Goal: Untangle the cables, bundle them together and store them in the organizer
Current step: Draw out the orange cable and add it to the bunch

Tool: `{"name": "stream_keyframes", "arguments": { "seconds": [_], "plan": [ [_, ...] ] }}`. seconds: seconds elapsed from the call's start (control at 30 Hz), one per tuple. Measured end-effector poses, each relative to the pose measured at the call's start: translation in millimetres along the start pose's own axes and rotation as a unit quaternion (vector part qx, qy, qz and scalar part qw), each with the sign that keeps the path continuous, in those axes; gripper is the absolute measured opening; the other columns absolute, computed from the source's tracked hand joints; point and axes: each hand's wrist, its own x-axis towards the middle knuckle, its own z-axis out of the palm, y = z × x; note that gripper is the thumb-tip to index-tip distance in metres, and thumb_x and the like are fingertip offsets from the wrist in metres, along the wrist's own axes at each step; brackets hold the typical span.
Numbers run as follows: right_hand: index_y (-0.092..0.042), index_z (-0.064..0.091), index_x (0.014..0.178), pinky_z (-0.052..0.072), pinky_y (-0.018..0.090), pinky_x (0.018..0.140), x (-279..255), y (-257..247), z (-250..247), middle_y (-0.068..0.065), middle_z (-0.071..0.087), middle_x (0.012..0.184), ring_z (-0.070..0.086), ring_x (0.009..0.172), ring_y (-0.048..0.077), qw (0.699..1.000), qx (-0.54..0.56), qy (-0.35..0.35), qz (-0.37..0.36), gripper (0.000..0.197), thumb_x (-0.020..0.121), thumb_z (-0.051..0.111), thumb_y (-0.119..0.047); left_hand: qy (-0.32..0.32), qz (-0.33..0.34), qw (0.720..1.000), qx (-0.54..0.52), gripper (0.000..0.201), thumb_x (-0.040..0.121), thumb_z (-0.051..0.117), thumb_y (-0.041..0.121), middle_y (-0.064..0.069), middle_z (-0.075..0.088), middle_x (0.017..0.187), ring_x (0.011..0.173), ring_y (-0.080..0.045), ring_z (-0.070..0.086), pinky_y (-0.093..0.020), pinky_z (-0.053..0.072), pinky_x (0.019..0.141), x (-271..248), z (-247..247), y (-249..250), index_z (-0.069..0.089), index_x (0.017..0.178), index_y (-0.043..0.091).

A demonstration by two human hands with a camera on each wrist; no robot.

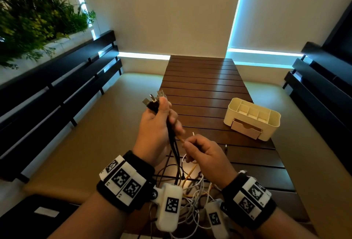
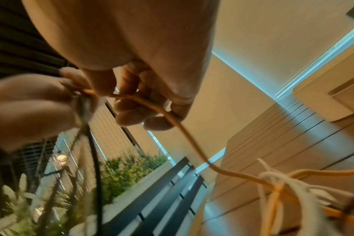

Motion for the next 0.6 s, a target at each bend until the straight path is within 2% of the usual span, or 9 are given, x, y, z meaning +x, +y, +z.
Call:
{"name": "stream_keyframes", "arguments": {
  "seconds": [0.07,0.13,0.23,0.3,0.33,0.4,0.43,0.53,0.6],
  "plan": [
    [-0.020,0.067,0.092,0.053,0.031,0.069,-2,16,-3,0.001,0.064,0.075,0.063,0.068,0.010,1.000,-0.014,-0.006,0.022,0.016,0.099,0.056,-0.028,-0.010,0.007,1.000,-0.009,0.029,0.094,0.047,0.043,0.005,0.038,0.059,0.044,-0.009,0.035,-0.024,0.037,0.044,1,-6,8,0.047,0.085,0.016],
    [-0.026,0.067,0.087,0.053,0.033,0.070,-4,29,-7,-0.005,0.063,0.074,0.060,0.067,0.009,0.999,-0.009,0.003,0.046,0.015,0.096,0.058,-0.034,-0.024,0.017,0.999,0.014,0.028,0.096,0.050,0.041,0.004,0.034,0.059,0.045,-0.009,0.029,-0.023,0.031,0.043,2,-15,13,0.048,0.080,0.018],
    [-0.030,0.065,0.084,0.052,0.039,0.066,0,25,-13,-0.002,0.062,0.074,0.058,0.066,0.016,0.999,-0.013,0.028,0.037,0.013,0.096,0.060,-0.027,-0.062,0.032,0.989,0.133,0.025,0.092,0.064,0.036,0.005,0.034,0.057,0.046,-0.012,0.029,-0.025,0.031,0.045,-1,-26,10,0.052,0.075,0.022],
    [-0.027,0.064,0.084,0.053,0.045,0.063,8,8,-19,0.005,0.060,0.074,0.057,0.066,0.026,0.998,-0.015,0.057,0.006,0.013,0.096,0.061,-0.023,-0.067,0.011,0.975,0.213,0.023,0.087,0.071,0.031,0.007,0.041,0.055,0.045,-0.010,0.035,-0.025,0.034,0.045,-3,-26,4,0.058,0.088,0.012],
    [-0.024,0.065,0.085,0.052,0.043,0.062,12,-3,-21,0.005,0.059,0.074,0.056,0.066,0.026,0.998,-0.015,0.066,-0.016,0.011,0.096,0.062,-0.023,-0.068,-0.001,0.966,0.248,0.024,0.086,0.072,0.027,0.011,0.046,0.054,0.044,-0.007,0.040,-0.025,0.037,0.045,-4,-25,1,0.061,0.094,0.007],
    [-0.022,0.065,0.087,0.050,0.034,0.061,21,-22,-26,0.001,0.059,0.074,0.055,0.065,0.017,0.995,-0.020,0.065,-0.068,0.008,0.095,0.063,-0.023,-0.090,-0.011,0.948,0.306,0.020,0.089,0.070,0.022,0.013,0.053,0.053,0.045,-0.002,0.047,-0.024,0.041,0.047,-5,-21,-3,0.064,0.099,0.006],
    [-0.022,0.065,0.087,0.049,0.032,0.062,24,-30,-27,-0.002,0.060,0.075,0.055,0.066,0.015,0.994,-0.022,0.058,-0.087,0.007,0.093,0.064,-0.025,-0.108,-0.015,0.940,0.323,0.016,0.091,0.069,0.021,0.012,0.054,0.053,0.045,-0.003,0.047,-0.024,0.041,0.047,-5,-19,-3,0.065,0.096,0.006],
    [-0.022,0.066,0.088,0.052,0.035,0.064,29,-39,-29,0.003,0.064,0.079,0.058,0.070,0.021,0.993,-0.025,0.054,-0.100,0.013,0.089,0.066,-0.035,-0.135,-0.026,0.930,0.340,0.019,0.095,0.064,0.020,0.010,0.048,0.052,0.045,-0.008,0.043,-0.027,0.040,0.047,-4,-15,4,0.063,0.087,0.003],
    [-0.023,0.067,0.089,0.053,0.038,0.064,27,-38,-29,0.004,0.063,0.079,0.059,0.070,0.023,0.993,-0.021,0.060,-0.099,0.011,0.090,0.068,-0.034,-0.146,-0.013,0.925,0.350,0.019,0.095,0.063,0.018,0.010,0.045,0.052,0.046,-0.010,0.041,-0.031,0.039,0.050,-3,-15,12,0.062,0.078,0.011]
  ]
}}
